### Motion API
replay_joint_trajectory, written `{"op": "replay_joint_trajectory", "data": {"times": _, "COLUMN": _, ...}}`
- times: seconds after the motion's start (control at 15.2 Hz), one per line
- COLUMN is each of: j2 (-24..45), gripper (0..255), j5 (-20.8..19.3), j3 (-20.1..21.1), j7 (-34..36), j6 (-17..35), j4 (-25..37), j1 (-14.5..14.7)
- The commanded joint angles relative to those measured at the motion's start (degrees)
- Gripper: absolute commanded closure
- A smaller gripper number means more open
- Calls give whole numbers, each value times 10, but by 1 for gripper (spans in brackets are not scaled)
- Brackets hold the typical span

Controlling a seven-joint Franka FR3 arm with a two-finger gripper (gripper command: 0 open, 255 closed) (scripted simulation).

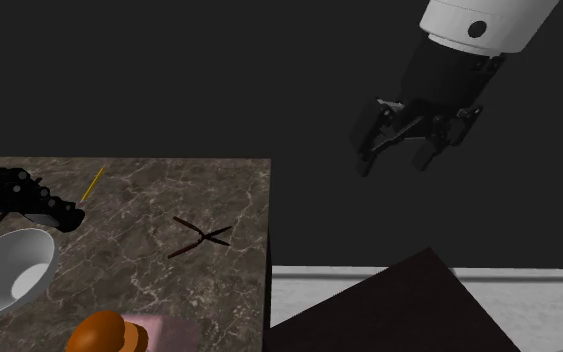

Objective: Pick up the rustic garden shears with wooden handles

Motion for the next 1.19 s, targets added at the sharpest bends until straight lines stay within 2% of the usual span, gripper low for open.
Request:
{"op": "replay_joint_trajectory", "data": {"times": 0.0, "j2": 0, "gripper": 0, "j5": 0, "j3": 0, "j7": 0, "j6": 0, "j4": 0, "j1": 0}}
{"op": "replay_joint_trajectory", "data": {"times": 0.53, "j2": 140, "gripper": 0, "j5": -5, "j3": 26, "j7": -132, "j6": 127, "j4": 20, "j1": 78}}
{"op": "replay_joint_trajectory", "data": {"times": 1.12, "j2": 287, "gripper": 0, "j5": -20, "j3": 71, "j7": -260, "j6": 244, "j4": 62, "j1": 150}}
